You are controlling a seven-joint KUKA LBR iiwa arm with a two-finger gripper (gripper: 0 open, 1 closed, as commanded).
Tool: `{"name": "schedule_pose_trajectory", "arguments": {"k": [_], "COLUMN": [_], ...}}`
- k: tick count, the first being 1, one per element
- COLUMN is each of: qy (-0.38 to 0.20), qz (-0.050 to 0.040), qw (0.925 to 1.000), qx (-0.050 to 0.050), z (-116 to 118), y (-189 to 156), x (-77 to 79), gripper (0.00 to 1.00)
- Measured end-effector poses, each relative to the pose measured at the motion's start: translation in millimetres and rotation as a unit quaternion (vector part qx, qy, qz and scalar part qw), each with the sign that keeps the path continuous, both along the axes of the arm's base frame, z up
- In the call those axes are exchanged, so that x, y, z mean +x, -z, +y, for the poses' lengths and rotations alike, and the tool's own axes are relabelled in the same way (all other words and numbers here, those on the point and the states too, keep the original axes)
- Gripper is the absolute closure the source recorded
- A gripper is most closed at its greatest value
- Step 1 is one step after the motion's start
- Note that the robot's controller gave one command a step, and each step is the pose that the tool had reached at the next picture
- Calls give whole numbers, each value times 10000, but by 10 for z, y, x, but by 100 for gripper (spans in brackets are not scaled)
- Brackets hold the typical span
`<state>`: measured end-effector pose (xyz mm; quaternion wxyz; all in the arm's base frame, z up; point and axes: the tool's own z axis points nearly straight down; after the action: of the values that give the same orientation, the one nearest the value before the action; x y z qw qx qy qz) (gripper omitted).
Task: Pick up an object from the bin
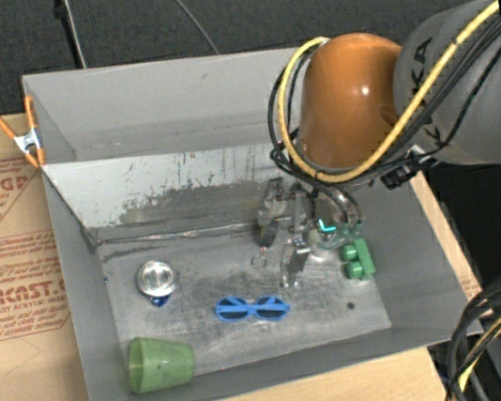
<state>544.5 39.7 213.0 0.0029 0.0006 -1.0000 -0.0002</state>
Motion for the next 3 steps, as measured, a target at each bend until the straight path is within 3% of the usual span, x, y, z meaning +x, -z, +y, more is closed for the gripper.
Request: {"name": "schedule_pose_trajectory", "arguments": {"k": [1,2,3], "qy": [667,801,669], "qz": [-91,-24,-21], "qw": [9977,9968,9978], "qx": [6,3,-8], "z": [213,410,320], "y": [1397,1121,1137], "x": [-326,-652,-657], "gripper": [0,0,0]}}
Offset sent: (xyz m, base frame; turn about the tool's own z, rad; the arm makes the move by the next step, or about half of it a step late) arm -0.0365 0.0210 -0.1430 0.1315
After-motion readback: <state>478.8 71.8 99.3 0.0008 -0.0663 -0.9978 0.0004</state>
